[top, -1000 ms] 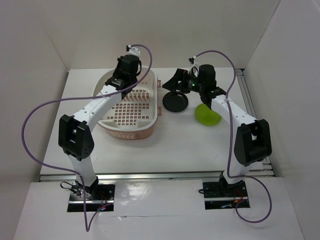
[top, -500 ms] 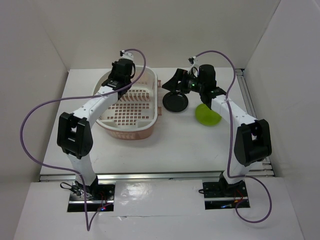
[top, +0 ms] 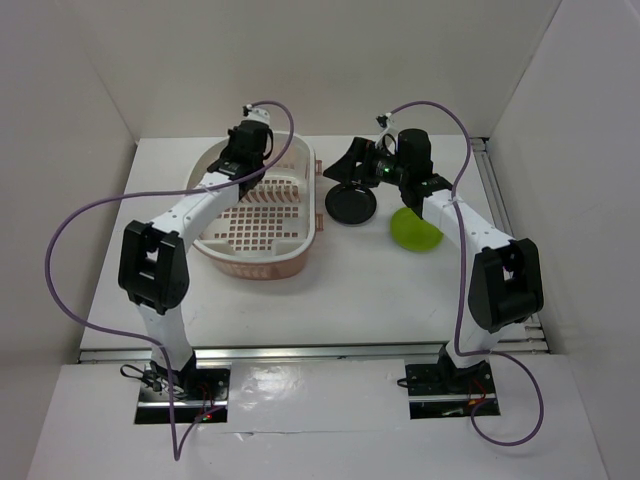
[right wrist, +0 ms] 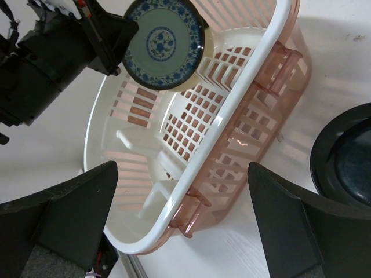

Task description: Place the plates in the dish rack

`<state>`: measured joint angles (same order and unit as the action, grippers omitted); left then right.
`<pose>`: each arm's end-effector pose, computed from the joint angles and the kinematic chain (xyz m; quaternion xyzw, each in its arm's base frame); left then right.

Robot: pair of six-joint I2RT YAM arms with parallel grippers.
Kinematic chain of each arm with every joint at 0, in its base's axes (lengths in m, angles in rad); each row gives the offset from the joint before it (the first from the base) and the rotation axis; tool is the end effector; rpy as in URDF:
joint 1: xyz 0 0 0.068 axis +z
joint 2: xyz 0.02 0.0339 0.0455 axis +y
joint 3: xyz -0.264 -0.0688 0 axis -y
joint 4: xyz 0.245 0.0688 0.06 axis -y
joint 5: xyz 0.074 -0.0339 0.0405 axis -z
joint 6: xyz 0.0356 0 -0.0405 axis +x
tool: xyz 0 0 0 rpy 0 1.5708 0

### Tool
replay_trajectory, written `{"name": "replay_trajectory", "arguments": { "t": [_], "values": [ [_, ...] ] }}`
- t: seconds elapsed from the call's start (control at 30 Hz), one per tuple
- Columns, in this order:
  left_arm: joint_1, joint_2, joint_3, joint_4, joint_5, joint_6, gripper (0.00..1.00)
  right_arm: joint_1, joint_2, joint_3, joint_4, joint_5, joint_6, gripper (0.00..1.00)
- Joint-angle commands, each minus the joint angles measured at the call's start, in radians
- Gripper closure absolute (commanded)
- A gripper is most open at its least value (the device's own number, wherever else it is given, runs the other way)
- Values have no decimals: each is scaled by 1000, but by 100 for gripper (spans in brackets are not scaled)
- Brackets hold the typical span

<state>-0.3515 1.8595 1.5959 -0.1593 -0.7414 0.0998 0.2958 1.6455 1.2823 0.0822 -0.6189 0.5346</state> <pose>0.4202 -0.1285 0.3195 -0.0166 0.8069 0.2383 0.5403 0.3661 0.1331 0.3172 -0.0911 0.7776 0.4537 0.4257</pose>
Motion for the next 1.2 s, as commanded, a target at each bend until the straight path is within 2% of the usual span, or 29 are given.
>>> {"name": "replay_trajectory", "arguments": {
  "t": [0.0,0.63,1.03,1.17],
  "values": [
    [-3,23,12,35,-1,-18,100,8,-13,8,41,-19,7,0],
    [-3,72,21,35,-12,-31,100,8,16,37,50,-28,16,0],
    [-3,122,79,-31,19,-72,100,8,34,37,60,-47,25,0],
    [-3,133,101,-42,19,-81,95,8,34,37,70,-47,34,0]
  ]
}}
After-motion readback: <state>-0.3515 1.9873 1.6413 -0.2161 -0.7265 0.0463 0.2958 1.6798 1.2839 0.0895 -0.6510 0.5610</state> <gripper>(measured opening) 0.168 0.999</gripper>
